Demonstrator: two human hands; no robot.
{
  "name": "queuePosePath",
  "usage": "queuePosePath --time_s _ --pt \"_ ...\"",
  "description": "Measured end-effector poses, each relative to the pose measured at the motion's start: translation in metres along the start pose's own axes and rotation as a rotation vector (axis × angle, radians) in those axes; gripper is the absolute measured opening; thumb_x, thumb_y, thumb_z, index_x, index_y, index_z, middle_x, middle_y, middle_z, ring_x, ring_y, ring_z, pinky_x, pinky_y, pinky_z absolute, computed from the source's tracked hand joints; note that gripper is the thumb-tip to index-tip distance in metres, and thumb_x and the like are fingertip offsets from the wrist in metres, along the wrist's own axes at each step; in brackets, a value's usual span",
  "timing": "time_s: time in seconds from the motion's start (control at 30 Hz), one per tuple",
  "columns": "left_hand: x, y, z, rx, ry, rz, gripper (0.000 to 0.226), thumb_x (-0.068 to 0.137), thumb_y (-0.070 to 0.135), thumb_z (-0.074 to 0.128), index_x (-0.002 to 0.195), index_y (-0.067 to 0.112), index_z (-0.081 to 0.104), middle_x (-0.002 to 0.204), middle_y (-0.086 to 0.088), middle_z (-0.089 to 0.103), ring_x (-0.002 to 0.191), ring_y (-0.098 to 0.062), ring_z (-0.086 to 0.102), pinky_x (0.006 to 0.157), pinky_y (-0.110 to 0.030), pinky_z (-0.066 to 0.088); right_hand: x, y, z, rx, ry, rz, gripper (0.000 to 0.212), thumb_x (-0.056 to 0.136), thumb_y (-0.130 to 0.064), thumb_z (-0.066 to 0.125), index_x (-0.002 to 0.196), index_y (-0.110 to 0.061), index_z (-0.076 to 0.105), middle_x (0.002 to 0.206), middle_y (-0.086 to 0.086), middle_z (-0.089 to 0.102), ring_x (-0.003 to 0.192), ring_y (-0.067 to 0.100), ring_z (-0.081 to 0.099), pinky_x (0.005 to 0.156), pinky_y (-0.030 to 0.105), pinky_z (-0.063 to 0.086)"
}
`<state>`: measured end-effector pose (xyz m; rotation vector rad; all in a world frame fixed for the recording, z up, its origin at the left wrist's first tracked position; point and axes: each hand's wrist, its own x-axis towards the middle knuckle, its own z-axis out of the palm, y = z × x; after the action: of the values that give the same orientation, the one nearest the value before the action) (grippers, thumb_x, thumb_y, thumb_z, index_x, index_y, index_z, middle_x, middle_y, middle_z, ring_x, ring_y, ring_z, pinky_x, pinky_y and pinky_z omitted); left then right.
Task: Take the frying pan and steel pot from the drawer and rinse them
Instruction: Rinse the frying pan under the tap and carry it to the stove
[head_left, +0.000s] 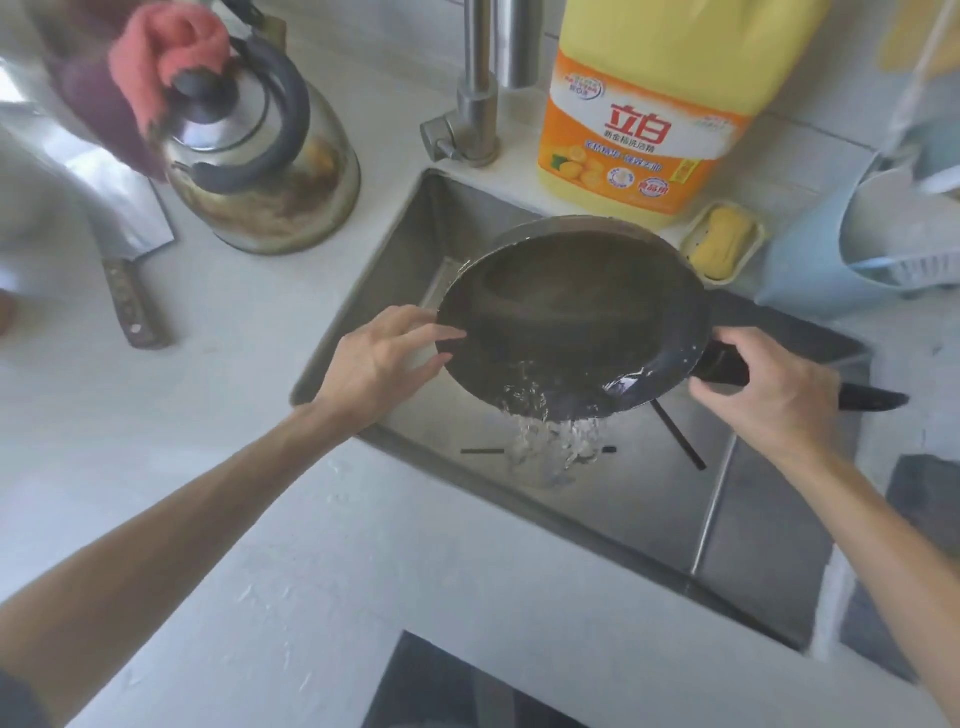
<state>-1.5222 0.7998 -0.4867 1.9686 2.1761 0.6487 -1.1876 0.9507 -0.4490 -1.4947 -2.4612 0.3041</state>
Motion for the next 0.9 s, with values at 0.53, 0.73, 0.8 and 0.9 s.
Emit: queuePosePath --time_s 0.53,0.73,0.8,0.9 --pt "0.027 0.079 -0.073 0.325 0.64 0.262 0.033 0.082 0.014 0.071 0.108 0.03 0.059 0.112 0.011 0.054 0.089 -0.016 0.053 0.066 -0.029 0.038 -0.039 -0.003 -0.085 -0.205 0.674 -0.212 0.029 0.072 -0.013 0.073 0.095 -0.013 0.056 0.097 0.01 0.069 0.066 0.029 0.063 0.062 0.028 0.037" --pt "0.022 0.096 -0.086 0.075 0.532 0.352 0.042 0.077 0.012 0.071 0.113 0.031 0.06 0.108 0.008 0.063 0.089 -0.019 0.056 0.067 -0.034 0.048 -0.1 -0.032 -0.137 -0.182 0.49 0.033 0.03 0.07 -0.023 0.075 0.096 -0.018 0.06 0.096 0.003 0.068 0.071 0.032 0.066 0.059 0.03 0.043" --pt "0.026 0.106 -0.095 -0.05 0.432 0.342 0.042 0.073 0.014 0.073 0.112 0.029 0.066 0.102 0.005 0.067 0.088 -0.018 0.056 0.067 -0.036 0.052 -0.115 -0.04 -0.157 -0.136 0.372 0.146 0.035 0.069 -0.024 0.079 0.099 -0.02 0.063 0.095 0.002 0.07 0.079 0.031 0.067 0.062 0.03 0.039" --pt "0.035 0.128 -0.116 -0.148 0.165 0.257 0.044 0.076 0.025 0.063 0.119 0.03 0.065 0.097 0.004 0.071 0.092 -0.021 0.061 0.074 -0.035 0.054 -0.136 -0.041 -0.185 -0.127 0.224 0.296 0.042 0.068 -0.031 0.078 0.108 -0.028 0.064 0.103 -0.006 0.07 0.091 0.025 0.067 0.068 0.031 0.042"
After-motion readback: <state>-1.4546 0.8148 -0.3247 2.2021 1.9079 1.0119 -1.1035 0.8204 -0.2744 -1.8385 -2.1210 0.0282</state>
